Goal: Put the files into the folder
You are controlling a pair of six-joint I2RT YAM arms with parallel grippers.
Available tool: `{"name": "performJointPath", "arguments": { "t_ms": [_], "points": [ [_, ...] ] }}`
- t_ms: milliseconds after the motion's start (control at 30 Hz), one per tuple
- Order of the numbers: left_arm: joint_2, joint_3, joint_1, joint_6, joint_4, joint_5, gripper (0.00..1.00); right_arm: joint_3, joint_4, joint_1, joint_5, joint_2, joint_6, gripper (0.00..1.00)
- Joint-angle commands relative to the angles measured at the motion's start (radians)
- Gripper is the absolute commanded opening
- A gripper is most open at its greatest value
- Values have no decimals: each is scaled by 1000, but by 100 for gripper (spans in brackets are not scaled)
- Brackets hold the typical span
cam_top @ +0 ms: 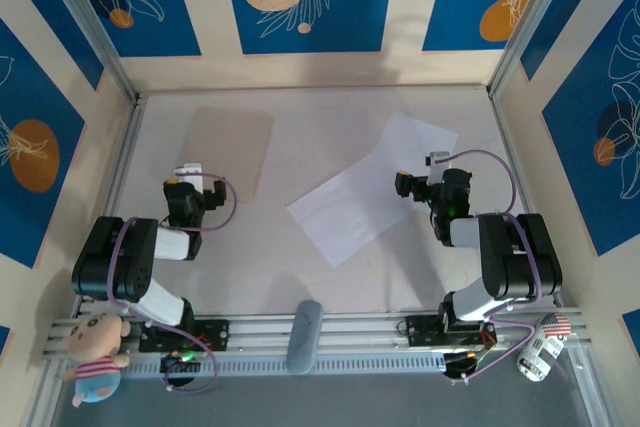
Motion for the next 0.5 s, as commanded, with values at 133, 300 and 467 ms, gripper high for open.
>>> {"name": "performJointPath", "arguments": {
  "t_ms": [133, 300, 467],
  "points": [
    [-5, -8, -8, 29, 76, 9, 100, 19, 20, -11, -30, -11, 11, 99],
    [-197, -15, -10, 12, -88, -30, 100, 39, -151, -16, -32, -150, 33, 99],
    [-403, 132, -15, -154, -527, -162, 100, 103, -360, -15, -34, -304, 123, 99]
  ]
}}
